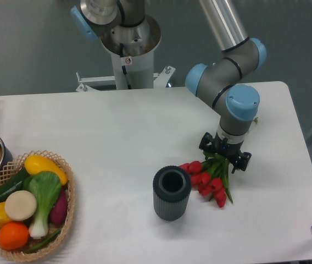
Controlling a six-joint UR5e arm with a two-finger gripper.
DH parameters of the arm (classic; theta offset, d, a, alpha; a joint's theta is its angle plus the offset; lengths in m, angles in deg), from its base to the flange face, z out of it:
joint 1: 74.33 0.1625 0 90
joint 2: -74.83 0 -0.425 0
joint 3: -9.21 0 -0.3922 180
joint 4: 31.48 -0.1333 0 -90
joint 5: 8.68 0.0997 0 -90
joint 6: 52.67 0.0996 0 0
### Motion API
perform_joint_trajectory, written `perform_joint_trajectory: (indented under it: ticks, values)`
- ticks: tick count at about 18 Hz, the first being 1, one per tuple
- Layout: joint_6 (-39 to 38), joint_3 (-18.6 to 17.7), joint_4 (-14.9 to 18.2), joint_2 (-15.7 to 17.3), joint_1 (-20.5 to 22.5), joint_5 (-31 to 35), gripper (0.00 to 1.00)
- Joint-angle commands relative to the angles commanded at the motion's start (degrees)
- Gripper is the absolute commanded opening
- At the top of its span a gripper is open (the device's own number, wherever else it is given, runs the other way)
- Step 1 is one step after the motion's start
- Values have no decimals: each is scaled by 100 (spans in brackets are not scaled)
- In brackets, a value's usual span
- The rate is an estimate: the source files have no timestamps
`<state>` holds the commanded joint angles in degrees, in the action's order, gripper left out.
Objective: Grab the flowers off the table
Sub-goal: 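Lower the open gripper onto the tulip stems and close it, then lift the gripped red tulips up off the table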
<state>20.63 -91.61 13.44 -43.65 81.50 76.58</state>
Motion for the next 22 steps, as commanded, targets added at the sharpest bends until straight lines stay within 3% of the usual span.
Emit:
perform_joint_trajectory:
  ticks: [10,13,17,22]
  values:
    - [-87,307,35,536,149,228,0]
    - [-605,780,551,659,220,220,0]
    - [-563,1388,1422,668,263,228,0]
    - [-484,1626,1660,703,342,220,0]
